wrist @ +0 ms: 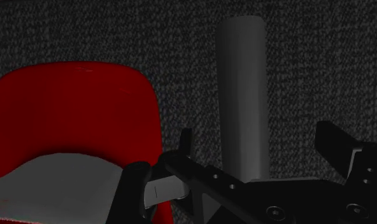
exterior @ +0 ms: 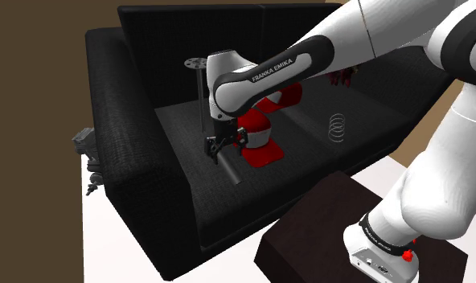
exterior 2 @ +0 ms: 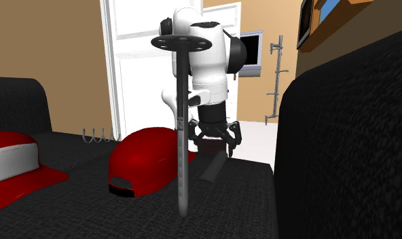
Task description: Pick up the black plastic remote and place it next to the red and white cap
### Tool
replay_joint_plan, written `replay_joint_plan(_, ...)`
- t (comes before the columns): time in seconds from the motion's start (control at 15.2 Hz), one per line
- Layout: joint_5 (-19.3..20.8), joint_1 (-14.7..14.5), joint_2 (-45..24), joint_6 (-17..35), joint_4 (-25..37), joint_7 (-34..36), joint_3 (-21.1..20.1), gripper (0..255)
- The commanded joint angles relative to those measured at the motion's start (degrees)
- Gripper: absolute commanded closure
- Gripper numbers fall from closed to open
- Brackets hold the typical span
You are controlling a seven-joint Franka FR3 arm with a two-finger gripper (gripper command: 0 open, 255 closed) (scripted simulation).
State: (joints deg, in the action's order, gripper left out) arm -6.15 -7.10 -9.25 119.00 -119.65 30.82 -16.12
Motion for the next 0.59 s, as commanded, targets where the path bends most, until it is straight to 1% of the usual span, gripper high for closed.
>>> replay_joint_plan(0.0,0.10,-0.14,-0.74,1.61,-0.85,0.14,-0.04,0)
replay_joint_plan(0.2,0.27,-0.38,-1.91,4.29,-2.38,0.29,-0.10,0)
replay_joint_plan(0.53,0.26,-0.38,-1.91,4.29,-2.38,0.29,-0.10,0)
